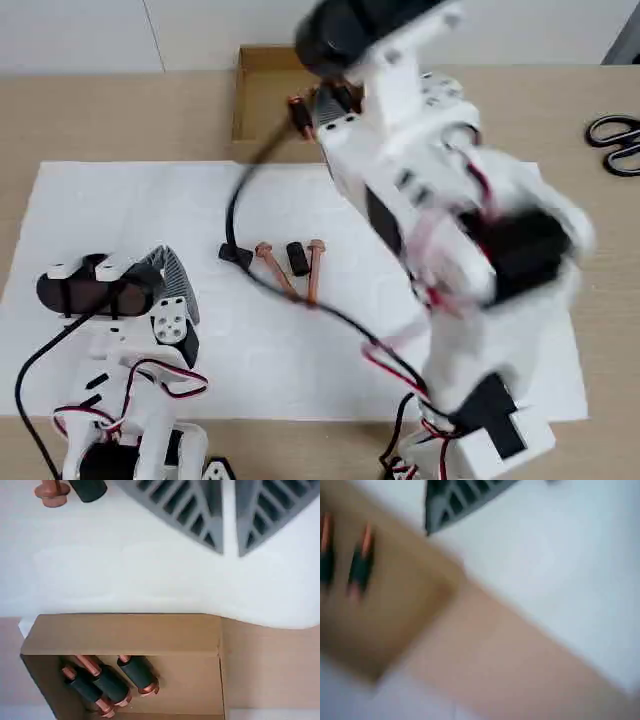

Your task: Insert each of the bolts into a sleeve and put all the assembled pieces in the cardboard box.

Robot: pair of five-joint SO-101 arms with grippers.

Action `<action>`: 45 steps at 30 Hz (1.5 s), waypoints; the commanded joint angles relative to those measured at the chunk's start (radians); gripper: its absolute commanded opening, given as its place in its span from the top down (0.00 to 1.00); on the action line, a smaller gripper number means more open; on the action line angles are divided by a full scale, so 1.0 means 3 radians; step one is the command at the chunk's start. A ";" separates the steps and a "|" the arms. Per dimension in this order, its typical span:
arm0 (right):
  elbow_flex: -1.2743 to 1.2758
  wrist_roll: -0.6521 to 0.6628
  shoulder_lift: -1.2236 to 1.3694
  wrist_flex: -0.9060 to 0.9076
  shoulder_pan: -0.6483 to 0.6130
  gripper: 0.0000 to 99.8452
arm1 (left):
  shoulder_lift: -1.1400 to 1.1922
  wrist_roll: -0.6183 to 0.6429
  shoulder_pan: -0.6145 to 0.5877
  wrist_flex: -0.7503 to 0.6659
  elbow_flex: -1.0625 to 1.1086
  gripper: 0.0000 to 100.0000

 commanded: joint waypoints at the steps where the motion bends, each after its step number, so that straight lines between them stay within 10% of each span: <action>1: 0.0685 -0.0020 -0.0049 -0.0008 0.0069 0.83 | -0.0036 0.0010 0.0010 -0.0005 -0.0018 0.99; 5: 0.1539 -0.0066 0.0018 -0.0192 0.0110 0.83 | -0.0031 0.0010 0.0010 0.0000 -0.0013 0.99; 10: 0.2256 -0.1187 0.0407 -0.0289 0.0284 0.83 | -0.0026 0.0015 -0.0010 0.0118 -0.0018 0.99; 24: 0.2342 -0.2634 0.1470 -0.0284 0.0253 0.83 | -0.0020 0.0015 -0.0547 0.0312 -0.0013 0.99; 45: 0.2353 -0.2680 0.1609 -0.0923 -0.0156 0.83 | -0.0020 0.0015 -0.0542 0.0425 -0.0023 0.99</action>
